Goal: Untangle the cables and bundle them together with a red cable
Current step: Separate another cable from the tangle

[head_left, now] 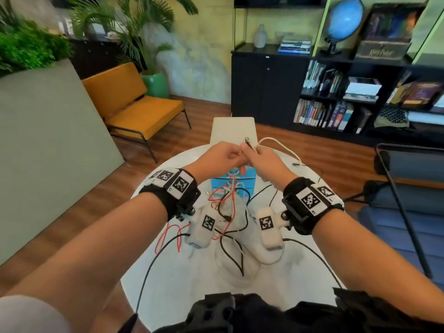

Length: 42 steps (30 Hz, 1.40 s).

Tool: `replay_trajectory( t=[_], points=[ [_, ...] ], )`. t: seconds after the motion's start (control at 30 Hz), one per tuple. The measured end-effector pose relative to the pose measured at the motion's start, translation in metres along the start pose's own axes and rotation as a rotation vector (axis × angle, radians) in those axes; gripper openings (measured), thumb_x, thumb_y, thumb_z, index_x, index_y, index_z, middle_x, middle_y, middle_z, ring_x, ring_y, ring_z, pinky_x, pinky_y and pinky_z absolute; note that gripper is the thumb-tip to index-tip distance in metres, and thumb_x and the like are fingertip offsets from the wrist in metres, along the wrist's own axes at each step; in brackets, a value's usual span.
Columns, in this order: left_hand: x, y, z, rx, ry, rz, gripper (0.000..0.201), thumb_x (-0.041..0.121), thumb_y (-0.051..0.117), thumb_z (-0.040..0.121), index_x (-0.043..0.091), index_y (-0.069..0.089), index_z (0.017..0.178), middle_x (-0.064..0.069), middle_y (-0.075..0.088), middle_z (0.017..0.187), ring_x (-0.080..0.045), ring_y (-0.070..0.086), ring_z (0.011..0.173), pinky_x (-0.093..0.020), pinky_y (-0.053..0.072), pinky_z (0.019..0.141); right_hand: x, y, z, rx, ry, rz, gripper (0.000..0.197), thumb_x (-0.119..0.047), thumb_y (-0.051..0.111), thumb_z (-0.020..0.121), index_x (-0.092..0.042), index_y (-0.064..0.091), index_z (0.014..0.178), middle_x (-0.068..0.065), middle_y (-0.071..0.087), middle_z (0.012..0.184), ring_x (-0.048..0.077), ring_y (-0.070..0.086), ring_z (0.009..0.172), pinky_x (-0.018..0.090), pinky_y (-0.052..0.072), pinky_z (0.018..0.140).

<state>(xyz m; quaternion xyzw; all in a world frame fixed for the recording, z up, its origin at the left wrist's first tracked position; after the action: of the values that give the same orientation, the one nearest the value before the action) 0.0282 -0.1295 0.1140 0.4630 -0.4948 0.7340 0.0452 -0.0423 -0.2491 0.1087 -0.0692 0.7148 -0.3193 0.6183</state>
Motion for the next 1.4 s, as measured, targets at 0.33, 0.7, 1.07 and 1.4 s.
replay_trajectory(
  t=[0.33,0.7,1.07,1.4],
  points=[
    [-0.032,0.028,-0.013,-0.2,-0.017,-0.073,0.026,0.016,0.036,0.102,0.006,0.058,0.095,-0.002,0.06,0.084,0.0,0.051,0.061,-0.012,0.046,0.059,-0.004,-0.004,0.001,0.127,-0.206,-0.202,0.02,-0.028,0.05,0.1,-0.013,0.062,0.094,-0.005,0.055,0.071,0.007,0.046,0.059,0.016,0.031,0.048],
    [-0.087,0.046,-0.019,-0.244,-0.1,0.068,0.03,0.013,0.033,0.102,0.0,0.057,0.089,0.001,0.055,0.081,-0.012,0.049,0.066,-0.013,0.045,0.059,-0.017,-0.05,-0.004,0.402,-0.215,0.275,0.026,-0.026,0.045,0.1,-0.02,0.055,0.076,-0.004,0.05,0.064,0.009,0.046,0.056,0.023,0.04,0.055],
    [-0.07,0.037,-0.012,-0.194,-0.049,0.152,0.022,0.03,0.054,0.095,0.032,0.061,0.074,0.005,0.063,0.075,-0.009,0.058,0.073,-0.021,0.046,0.07,0.014,-0.034,-0.005,0.134,-0.042,-0.26,0.032,-0.052,0.05,0.095,-0.021,0.059,0.092,-0.004,0.058,0.084,0.014,0.055,0.076,0.024,0.039,0.063],
    [-0.057,0.034,-0.009,0.013,-0.103,0.031,0.009,0.021,0.071,0.083,0.012,0.068,0.084,0.006,0.06,0.066,-0.004,0.054,0.054,-0.007,0.041,0.05,0.054,0.004,0.004,-0.389,0.101,-0.212,0.032,-0.039,0.052,0.097,-0.012,0.053,0.079,0.008,0.049,0.071,0.014,0.033,0.046,0.022,0.029,0.042]
  ],
)
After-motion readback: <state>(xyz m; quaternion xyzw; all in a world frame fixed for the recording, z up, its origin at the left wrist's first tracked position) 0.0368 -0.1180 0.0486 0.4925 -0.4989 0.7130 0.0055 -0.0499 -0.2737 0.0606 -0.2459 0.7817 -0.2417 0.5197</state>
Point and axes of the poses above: each hand's wrist, its own z-axis towards the middle knuckle, its own y-axis out of the palm, x = y × z, the point moved 2 cm from there along z, towards the middle knuckle
